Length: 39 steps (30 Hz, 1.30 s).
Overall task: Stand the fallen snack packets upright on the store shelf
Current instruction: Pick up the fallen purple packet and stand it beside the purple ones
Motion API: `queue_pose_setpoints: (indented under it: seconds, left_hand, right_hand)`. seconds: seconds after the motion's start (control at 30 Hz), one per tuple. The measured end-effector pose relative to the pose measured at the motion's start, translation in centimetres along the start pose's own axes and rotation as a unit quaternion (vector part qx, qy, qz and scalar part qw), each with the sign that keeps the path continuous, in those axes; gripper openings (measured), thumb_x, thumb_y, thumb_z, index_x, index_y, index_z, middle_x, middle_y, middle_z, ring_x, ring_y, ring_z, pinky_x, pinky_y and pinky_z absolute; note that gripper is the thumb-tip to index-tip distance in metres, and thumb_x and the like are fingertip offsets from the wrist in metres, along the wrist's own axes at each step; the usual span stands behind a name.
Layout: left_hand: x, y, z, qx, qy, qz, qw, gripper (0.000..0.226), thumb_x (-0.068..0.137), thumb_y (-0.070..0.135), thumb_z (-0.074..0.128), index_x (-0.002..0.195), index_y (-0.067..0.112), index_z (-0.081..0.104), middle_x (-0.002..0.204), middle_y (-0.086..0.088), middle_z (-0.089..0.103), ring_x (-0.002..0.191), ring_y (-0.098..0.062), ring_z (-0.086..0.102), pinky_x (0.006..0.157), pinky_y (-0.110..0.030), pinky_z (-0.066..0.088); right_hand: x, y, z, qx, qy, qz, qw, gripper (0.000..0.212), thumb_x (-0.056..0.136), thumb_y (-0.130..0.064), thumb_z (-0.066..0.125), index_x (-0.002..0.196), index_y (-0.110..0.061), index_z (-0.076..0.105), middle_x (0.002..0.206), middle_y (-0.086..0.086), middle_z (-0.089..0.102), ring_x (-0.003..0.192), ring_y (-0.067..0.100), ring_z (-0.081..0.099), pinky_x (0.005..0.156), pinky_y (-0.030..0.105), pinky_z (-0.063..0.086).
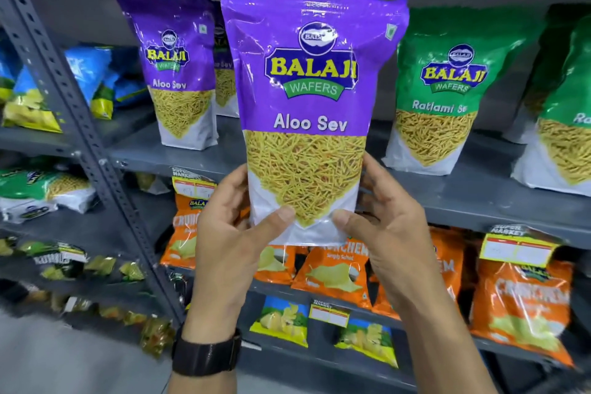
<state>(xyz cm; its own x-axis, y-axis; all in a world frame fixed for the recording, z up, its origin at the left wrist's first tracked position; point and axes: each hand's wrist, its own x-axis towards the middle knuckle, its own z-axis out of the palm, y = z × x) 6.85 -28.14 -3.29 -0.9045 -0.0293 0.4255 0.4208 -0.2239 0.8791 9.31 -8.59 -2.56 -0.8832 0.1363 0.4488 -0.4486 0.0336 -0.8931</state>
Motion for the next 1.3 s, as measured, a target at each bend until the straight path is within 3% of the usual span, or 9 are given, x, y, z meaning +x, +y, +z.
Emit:
queue_pose_setpoints:
  seconds: [0.27,0.43,0.57,0.7,0.8,0.93,1.1,1.17,1.3]
  left_hand:
    - [1.1,-1.1,0.2,0.015,-0.002,-0.015,1.000,0.066,0.080,0.005,0.086,0.142,0.021,0.068,0.131,0.003,0.081,0.122,-0.012,0.076,0.098,-0.029,0.064]
    - [6.5,-2.6,-0.5,0.050,-0.017,-0.007,0.999,0.068,0.077,0.001,0.086,0.140,0.012,0.064,0.131,-0.004,0.081,0.122,-0.018,0.077,0.102,-0.032,0.062]
    - [13.4,-4.9,-0.5,0.118,-0.057,0.006,0.991,0.064,0.081,-0.013,0.084,0.125,0.028,0.063,0.125,0.004,0.078,0.111,-0.007,0.076,0.100,-0.029,0.060]
    - [20.6,-7.2,-0.8,0.153,-0.067,0.000,0.986,0.069,0.076,-0.011,0.087,0.125,0.025,0.055,0.127,-0.004,0.073,0.122,-0.025,0.071,0.117,-0.055,0.051]
    - [23.8,-8.5,-0.8,0.178,-0.070,-0.027,0.981,0.073,0.069,0.008,0.089,0.129,0.023,0.050,0.135,-0.012,0.070,0.134,-0.035,0.065,0.117,-0.063,0.048]
    - [25.8,-10.9,-1.2,0.202,-0.076,-0.057,0.975,0.077,0.060,0.025,0.090,0.125,0.028,0.050,0.133,-0.007,0.072,0.131,-0.030,0.067,0.115,-0.061,0.050]
    - [25.4,-12.7,-2.3,0.194,-0.100,-0.061,0.974,0.072,0.064,0.044,0.090,0.123,0.060,0.051,0.142,0.007,0.071,0.136,-0.020,0.065,0.118,-0.056,0.051]
    - [25.3,-12.8,-2.4,0.200,-0.105,-0.056,0.973,0.068,0.068,0.045,0.090,0.119,0.069,0.052,0.139,0.016,0.073,0.133,-0.014,0.067,0.117,-0.054,0.052]
    - [25.1,-12.5,-2.3,0.189,-0.119,-0.044,0.974,0.058,0.074,0.049,0.089,0.123,0.061,0.061,0.131,0.024,0.076,0.126,-0.004,0.071,0.114,-0.050,0.055]
  right_hand:
    - [0.9,0.7,-0.2,-0.022,0.014,0.008,1.000,0.084,0.086,0.011,0.072,0.151,-0.040,0.055,0.137,-0.011,0.073,0.120,0.015,0.072,0.096,0.037,0.062]
    - [5.6,1.5,0.8,-0.047,0.039,-0.012,0.998,0.085,0.078,0.008,0.076,0.149,-0.035,0.057,0.133,-0.015,0.075,0.121,0.009,0.072,0.097,0.030,0.060]
    - [11.8,3.8,1.3,-0.082,0.076,-0.017,0.994,0.085,0.072,0.008,0.081,0.148,-0.022,0.060,0.127,-0.002,0.078,0.118,0.019,0.074,0.100,0.048,0.060]
    - [17.8,5.8,2.7,-0.118,0.103,-0.008,0.988,0.080,0.068,0.017,0.079,0.141,-0.014,0.064,0.121,0.008,0.078,0.112,0.030,0.075,0.098,0.054,0.060]
    - [20.6,7.5,3.5,-0.144,0.118,0.005,0.982,0.076,0.068,0.015,0.081,0.137,-0.016,0.066,0.114,0.002,0.077,0.108,0.027,0.075,0.097,0.048,0.061]
    - [21.7,9.7,4.1,-0.162,0.126,0.024,0.978,0.076,0.072,0.015,0.082,0.140,-0.013,0.063,0.114,-0.002,0.074,0.111,0.022,0.073,0.088,0.019,0.058]
    - [21.4,11.0,4.1,-0.181,0.116,0.037,0.976,0.073,0.075,0.009,0.082,0.137,-0.021,0.060,0.109,-0.017,0.070,0.104,0.001,0.068,0.082,0.012,0.057]
    - [21.1,11.3,4.1,-0.204,0.105,0.051,0.972,0.073,0.075,0.002,0.081,0.137,-0.028,0.056,0.116,-0.014,0.070,0.110,0.008,0.068,0.087,0.019,0.057]
    - [20.9,11.7,4.2,-0.283,0.093,0.066,0.952,0.065,0.075,-0.015,0.079,0.132,-0.031,0.053,0.124,-0.004,0.070,0.111,0.018,0.069,0.094,0.043,0.060]
